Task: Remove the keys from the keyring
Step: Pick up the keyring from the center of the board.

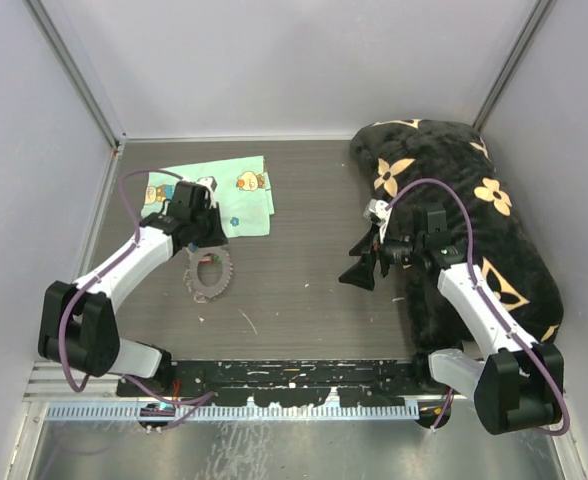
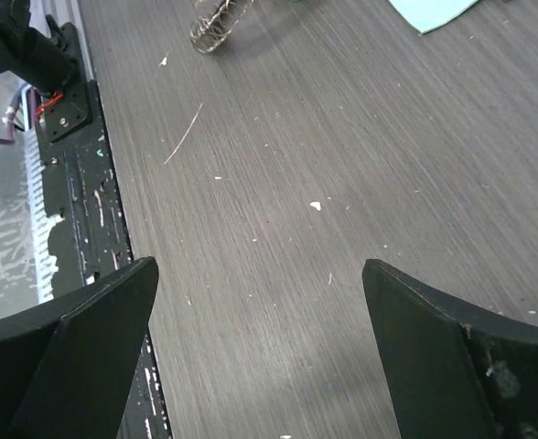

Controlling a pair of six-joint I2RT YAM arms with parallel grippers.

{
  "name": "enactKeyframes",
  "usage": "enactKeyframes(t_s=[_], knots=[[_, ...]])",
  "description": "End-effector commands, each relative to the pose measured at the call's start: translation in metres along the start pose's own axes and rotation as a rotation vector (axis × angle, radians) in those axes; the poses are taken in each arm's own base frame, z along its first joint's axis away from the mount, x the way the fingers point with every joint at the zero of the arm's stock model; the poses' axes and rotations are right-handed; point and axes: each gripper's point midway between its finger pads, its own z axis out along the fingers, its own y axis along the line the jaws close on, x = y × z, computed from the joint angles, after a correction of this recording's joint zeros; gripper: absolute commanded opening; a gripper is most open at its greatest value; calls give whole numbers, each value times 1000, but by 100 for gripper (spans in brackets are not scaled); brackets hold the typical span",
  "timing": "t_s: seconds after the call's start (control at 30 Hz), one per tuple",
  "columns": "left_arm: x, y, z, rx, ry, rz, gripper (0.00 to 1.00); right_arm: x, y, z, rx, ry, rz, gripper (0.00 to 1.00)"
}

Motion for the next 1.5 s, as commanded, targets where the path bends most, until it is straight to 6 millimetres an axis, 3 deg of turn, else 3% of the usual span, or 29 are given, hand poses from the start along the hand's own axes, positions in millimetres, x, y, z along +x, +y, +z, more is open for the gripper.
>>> enactKeyframes(t_s=[0.0,0.13,0.3,0.47,0.73,0.9,1.0,1.1,1.2,1.27,1.37,1.47], knots=[[-26,-59,-20,216,-146,-78,0,-22,-1,10,-16,-126,57,100],[-27,-98,-27,328,-184,-123,0,-29,-7,25,15,-220,76,100],[-31,-144,-28,425,-225,-170,0,-14,-14,56,66,-177,128,100],[-33,-181,-20,486,-248,-213,0,1,-31,74,96,-122,262,100],[-31,-215,-11,516,-260,-238,0,8,-33,81,78,-114,351,100],[-26,-233,-14,551,-250,-231,0,22,-48,91,108,-54,424,95],[-24,-237,-15,561,-246,-232,0,25,-50,100,68,-27,469,86],[-21,-238,-16,564,-243,-231,0,23,-46,104,19,-17,485,69],[-20,-238,-17,568,-243,-233,0,18,-42,102,0,-29,467,48],[-21,-239,-17,578,-249,-238,0,14,-42,101,0,-39,447,28],[-23,-242,-21,605,-258,-252,0,10,-42,99,2,-38,419,11],[-23,-243,-28,623,-261,-246,11,5,-41,95,-5,-37,397,1]])
